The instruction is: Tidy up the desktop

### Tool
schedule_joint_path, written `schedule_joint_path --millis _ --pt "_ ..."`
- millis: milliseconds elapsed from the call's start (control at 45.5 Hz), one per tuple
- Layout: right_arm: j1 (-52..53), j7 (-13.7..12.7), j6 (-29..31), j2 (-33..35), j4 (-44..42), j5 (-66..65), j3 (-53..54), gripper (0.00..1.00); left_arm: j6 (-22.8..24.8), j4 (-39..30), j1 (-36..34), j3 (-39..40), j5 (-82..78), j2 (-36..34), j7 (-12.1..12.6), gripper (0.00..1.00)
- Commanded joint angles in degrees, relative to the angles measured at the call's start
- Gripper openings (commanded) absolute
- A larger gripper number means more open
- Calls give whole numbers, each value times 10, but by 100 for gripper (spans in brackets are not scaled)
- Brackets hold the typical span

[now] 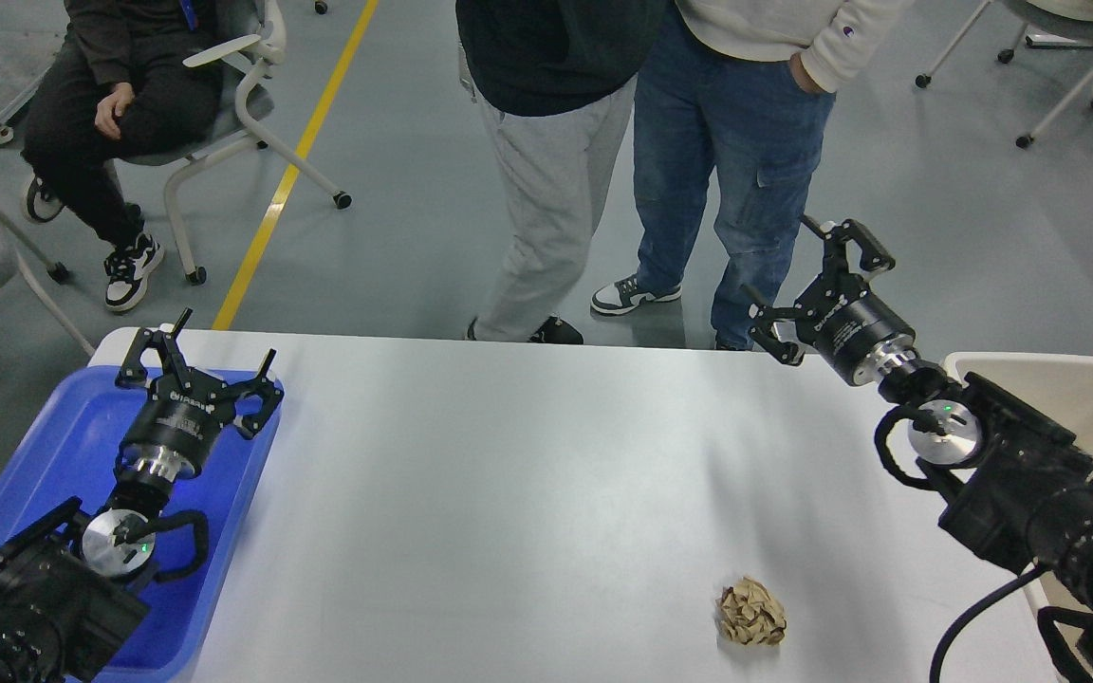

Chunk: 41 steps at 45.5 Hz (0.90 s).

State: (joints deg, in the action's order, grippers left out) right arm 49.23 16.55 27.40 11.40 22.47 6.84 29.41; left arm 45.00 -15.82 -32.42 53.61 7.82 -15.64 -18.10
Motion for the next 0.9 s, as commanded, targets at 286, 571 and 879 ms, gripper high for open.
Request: schedule_joint_path --millis 286,571,879 --pt "-132 207 -237 11 89 -219 106 100 0 0 1 0 0 0 0 100" --pt "-143 252 -254 -23 11 -219 103 100 0 0 1 0 0 0 0 100" --pt "-157 264 -252 -6 6 -219 102 99 0 0 1 0 0 0 0 100"
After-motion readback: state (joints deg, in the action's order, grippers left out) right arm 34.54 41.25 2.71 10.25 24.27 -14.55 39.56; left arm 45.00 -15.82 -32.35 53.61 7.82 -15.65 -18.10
